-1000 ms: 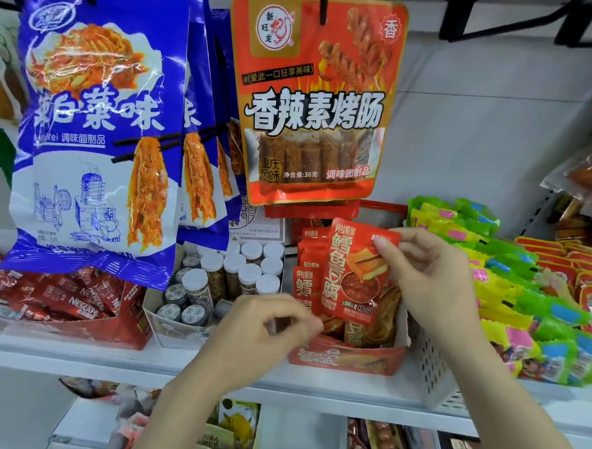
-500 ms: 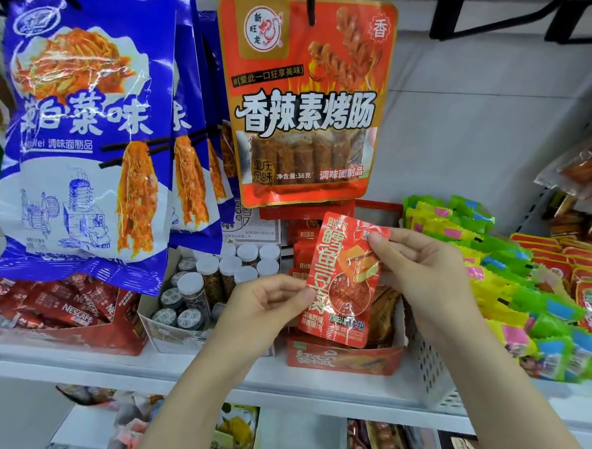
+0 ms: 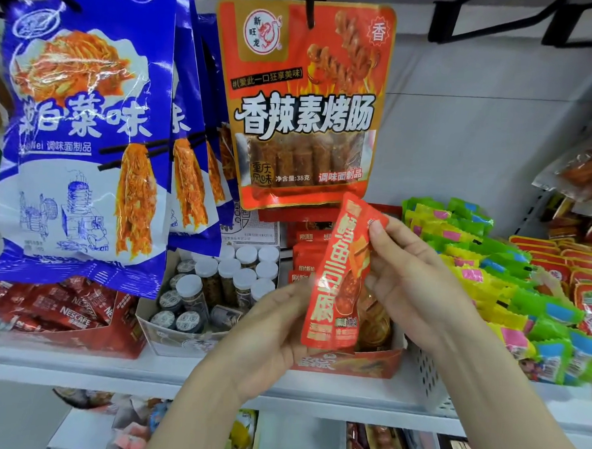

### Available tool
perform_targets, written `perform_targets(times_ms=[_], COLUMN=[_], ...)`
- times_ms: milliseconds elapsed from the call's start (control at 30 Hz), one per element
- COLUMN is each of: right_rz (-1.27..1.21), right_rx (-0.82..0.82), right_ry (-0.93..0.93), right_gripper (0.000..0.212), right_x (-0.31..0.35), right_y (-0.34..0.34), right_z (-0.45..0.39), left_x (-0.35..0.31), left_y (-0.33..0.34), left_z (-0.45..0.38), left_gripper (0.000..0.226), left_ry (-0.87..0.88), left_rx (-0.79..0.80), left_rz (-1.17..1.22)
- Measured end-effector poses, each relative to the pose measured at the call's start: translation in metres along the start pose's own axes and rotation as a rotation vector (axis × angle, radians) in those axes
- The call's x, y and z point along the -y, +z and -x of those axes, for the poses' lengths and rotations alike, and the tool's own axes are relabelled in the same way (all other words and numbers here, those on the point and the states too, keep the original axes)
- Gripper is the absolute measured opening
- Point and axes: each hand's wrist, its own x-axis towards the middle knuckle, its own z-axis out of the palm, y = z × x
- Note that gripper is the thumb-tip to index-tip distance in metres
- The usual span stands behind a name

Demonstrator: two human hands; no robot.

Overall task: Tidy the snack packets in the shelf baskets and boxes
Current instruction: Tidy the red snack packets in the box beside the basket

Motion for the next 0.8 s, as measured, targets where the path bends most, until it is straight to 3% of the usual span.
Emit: perform_targets(times_ms=[133, 267, 367, 500, 633, 800], right_rz=[-0.101, -0.025, 0.037, 0.037, 0.224, 0.211], right_rx=[0.072, 0.020, -0.045, -0.022, -0.118, -0.159], right_ry=[0.020, 0.008, 0.048, 0.155, 0.087, 0.127], right_gripper=[0.026, 0.027, 0.026, 0.044, 0.023, 0.020], right_x=[-0.001, -0.002, 0.000, 0.006, -0.001, -0.001], right_y=[0.003, 0.004, 0.001, -0.005, -0.010, -0.012], right_z=[0.000, -0.001, -0.002, 0.003, 0.006, 0.006], left_x=[-0.001, -0.002, -0.001, 0.003, 0.005, 0.004], left_y=[0.002, 0.000, -0.002, -0.006, -0.008, -0.006], left_z=[-0.001, -0.003, -0.006, -0.011, -0.011, -0.009], left_gripper=[0.033, 0.058, 0.036, 0.020, 0.017, 0.021], left_ry=[-0.003, 0.009, 0.120, 0.271, 0.339, 0.292], left_rx=[0.104, 0.174, 0.014, -0.271, -0.306, -0.302], left_rz=[0.081, 0.206, 0.141, -0.077, -0.216, -0.218])
